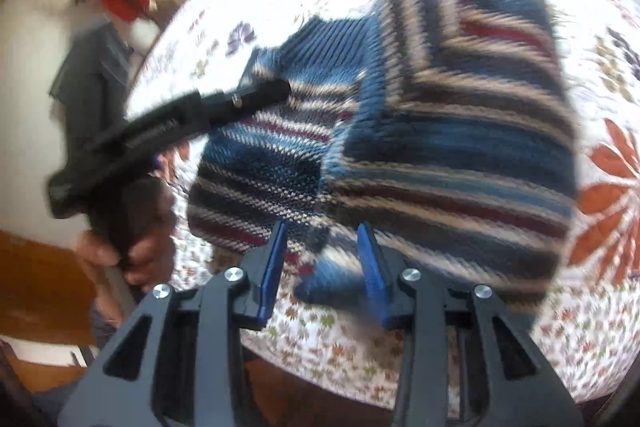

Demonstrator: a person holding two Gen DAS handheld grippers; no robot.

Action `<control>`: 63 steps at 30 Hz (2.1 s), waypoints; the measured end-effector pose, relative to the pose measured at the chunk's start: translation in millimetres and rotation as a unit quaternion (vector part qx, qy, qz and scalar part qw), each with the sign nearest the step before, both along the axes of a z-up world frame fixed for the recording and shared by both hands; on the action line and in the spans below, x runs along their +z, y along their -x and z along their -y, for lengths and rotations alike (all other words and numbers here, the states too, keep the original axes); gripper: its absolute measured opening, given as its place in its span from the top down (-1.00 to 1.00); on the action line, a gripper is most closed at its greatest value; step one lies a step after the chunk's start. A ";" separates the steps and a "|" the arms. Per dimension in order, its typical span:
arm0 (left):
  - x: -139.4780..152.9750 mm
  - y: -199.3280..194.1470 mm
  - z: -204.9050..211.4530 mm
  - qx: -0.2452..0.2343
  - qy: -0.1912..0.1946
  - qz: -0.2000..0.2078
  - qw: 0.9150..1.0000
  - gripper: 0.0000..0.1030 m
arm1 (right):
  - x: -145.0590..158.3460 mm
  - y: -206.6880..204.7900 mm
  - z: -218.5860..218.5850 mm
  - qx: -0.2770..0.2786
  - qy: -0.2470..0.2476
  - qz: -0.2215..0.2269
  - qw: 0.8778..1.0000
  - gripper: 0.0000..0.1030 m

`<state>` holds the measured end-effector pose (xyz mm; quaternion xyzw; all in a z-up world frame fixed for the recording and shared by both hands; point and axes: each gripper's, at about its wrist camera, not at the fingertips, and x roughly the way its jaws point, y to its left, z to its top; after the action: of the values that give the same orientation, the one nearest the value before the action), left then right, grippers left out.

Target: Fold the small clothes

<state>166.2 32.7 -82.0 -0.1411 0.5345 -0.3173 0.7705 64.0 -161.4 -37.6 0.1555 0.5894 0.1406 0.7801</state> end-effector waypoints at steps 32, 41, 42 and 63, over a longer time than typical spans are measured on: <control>23.0 -21.6 134.0 -0.040 -0.078 0.001 0.996 0.66 | -18.9 36.0 142.8 -0.066 -0.083 0.045 0.993 0.27; 9.4 -19.0 103.4 -0.023 -0.078 -0.040 0.996 -0.20 | -36.4 37.5 134.1 -0.056 -0.078 0.051 0.994 0.25; 14.4 -12.9 96.6 -0.024 -0.085 -0.030 0.996 -0.38 | -33.9 42.2 136.0 -0.056 -0.087 0.055 0.993 0.25; -13.5 8.1 109.5 -0.045 -0.095 -0.089 0.990 -0.08 | -27.6 68.5 130.0 -0.043 -0.030 0.066 0.996 0.16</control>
<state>158.2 -76.7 -95.4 -0.0713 0.6347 -0.2858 0.7144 -4.6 -291.4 -65.2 0.1943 0.5253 0.1347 0.8174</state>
